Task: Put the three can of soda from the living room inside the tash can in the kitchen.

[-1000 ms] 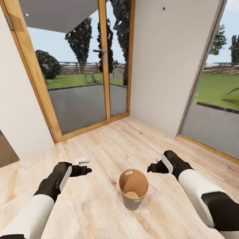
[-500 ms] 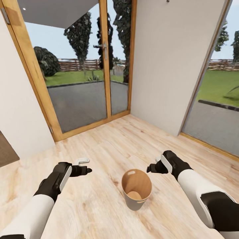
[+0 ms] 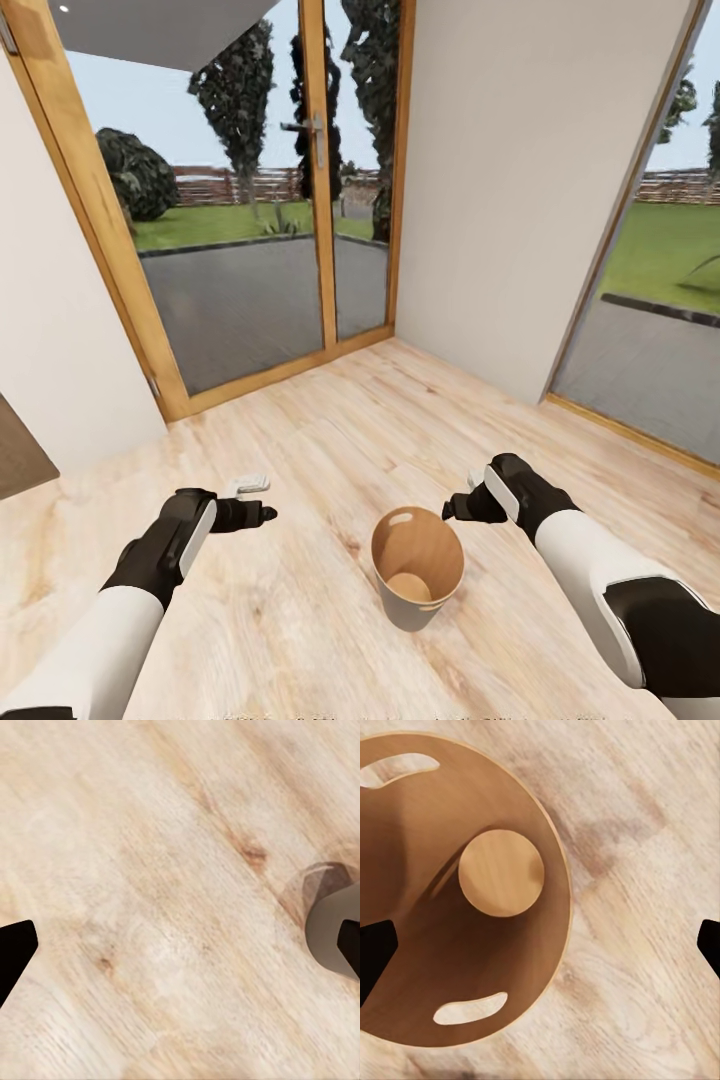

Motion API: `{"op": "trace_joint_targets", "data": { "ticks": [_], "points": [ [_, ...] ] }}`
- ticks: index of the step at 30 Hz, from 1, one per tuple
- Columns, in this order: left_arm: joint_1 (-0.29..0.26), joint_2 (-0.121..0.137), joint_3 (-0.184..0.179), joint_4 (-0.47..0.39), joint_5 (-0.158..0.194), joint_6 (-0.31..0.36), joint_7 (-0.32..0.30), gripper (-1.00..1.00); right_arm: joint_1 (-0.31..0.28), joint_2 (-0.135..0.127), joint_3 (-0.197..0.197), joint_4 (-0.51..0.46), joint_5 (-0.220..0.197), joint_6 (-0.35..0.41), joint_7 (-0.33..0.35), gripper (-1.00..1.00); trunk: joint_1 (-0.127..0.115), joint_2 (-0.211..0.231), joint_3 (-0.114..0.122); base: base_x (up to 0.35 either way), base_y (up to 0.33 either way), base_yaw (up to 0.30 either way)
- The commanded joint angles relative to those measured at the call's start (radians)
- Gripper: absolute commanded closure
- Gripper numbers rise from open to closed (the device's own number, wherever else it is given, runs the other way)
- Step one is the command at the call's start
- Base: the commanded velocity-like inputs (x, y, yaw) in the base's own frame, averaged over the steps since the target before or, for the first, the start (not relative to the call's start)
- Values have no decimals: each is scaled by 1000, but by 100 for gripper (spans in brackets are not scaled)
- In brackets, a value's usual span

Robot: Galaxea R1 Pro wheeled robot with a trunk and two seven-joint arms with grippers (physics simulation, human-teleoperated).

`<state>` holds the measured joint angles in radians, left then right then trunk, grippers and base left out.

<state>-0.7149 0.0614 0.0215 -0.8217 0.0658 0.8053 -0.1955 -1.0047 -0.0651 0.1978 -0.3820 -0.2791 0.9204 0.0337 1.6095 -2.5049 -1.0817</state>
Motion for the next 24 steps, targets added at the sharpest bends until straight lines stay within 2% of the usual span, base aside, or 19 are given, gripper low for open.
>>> {"op": "trace_joint_targets", "data": {
  "ticks": [1, 7, 15, 24],
  "points": [
    [0, 0, 0, 0, 0, 0, 0, -100, 0, 0, 0, 0, 0, 0, 0, -100, 0, 0, -2, 3, 3, 0],
    [0, -1, 0, 0, 0, 0, 1, -100, 0, -1, 0, 0, 0, 0, 1, -100, 0, 0, -11, 0, 1, 0],
    [0, -1, -1, 0, 0, 0, 2, -100, 0, -1, 0, -1, 0, 0, 0, -100, 4, -2, -55, 0, 0, 0],
    [0, -2, -2, 0, 0, 0, 2, -100, 0, -1, 0, -1, 0, 0, 1, -100, 4, -2, -66, 0, 0, 0]
  ]
}}
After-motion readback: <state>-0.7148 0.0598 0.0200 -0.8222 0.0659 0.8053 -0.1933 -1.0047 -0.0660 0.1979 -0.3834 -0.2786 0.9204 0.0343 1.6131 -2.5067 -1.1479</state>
